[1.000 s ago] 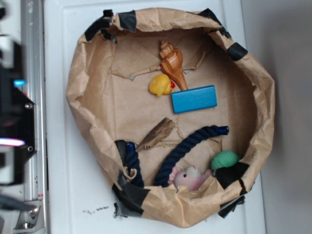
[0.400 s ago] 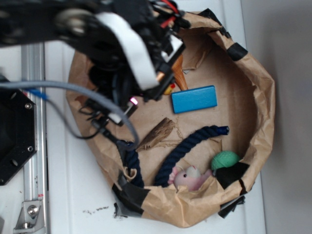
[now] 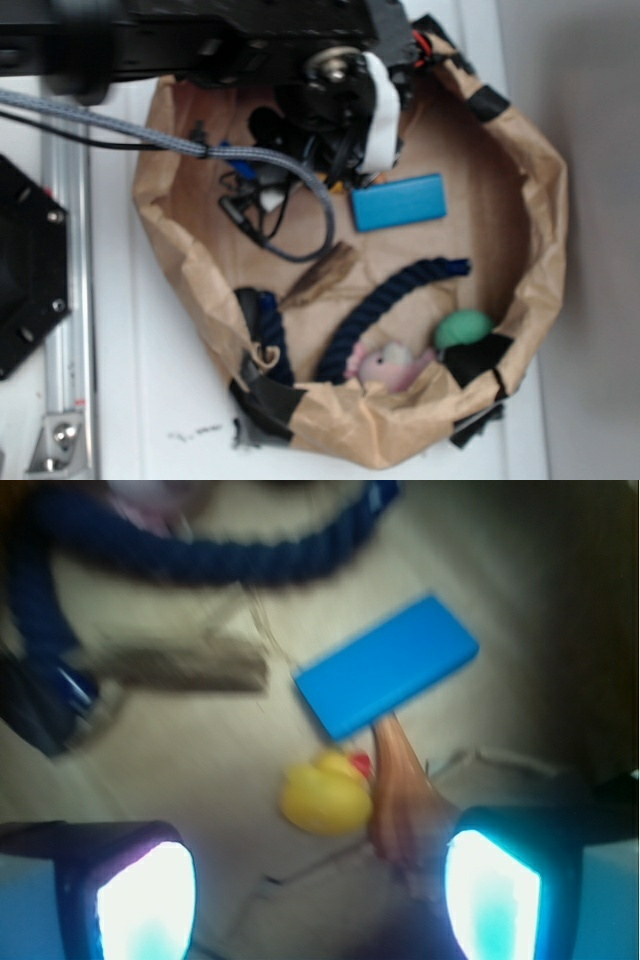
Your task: Grab the shell.
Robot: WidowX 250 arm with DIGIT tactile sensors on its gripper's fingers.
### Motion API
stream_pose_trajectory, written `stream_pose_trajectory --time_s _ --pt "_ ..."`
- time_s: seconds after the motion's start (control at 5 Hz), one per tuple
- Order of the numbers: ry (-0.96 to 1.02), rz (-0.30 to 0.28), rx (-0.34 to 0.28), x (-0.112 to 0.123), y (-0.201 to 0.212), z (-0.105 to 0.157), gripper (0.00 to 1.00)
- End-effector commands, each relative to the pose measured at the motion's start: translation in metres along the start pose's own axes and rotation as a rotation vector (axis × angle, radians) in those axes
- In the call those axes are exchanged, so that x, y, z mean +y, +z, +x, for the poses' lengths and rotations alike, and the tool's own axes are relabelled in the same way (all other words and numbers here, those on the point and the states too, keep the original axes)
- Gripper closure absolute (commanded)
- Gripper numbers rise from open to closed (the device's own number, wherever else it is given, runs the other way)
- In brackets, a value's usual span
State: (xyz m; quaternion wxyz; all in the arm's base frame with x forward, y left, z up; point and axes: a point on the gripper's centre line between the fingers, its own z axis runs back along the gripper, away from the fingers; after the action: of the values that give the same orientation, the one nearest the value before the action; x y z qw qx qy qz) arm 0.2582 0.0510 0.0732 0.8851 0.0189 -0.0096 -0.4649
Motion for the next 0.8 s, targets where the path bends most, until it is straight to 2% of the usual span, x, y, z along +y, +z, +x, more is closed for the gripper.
stream_pose_trajectory --time_s 0.0,0.2,0.4,0.6 --pt "-0.083 0.088 0.077 0.040 -0.006 -0.004 0.00" --pt "-0.104 0.071 0.066 0.043 -0.017 -0.004 0.00" --pt "-0.114 0.046 0.039 0.038 -0.026 0.008 0.00" --pt "-0.117 0.048 0.021 0.038 -0.030 0.021 0.00"
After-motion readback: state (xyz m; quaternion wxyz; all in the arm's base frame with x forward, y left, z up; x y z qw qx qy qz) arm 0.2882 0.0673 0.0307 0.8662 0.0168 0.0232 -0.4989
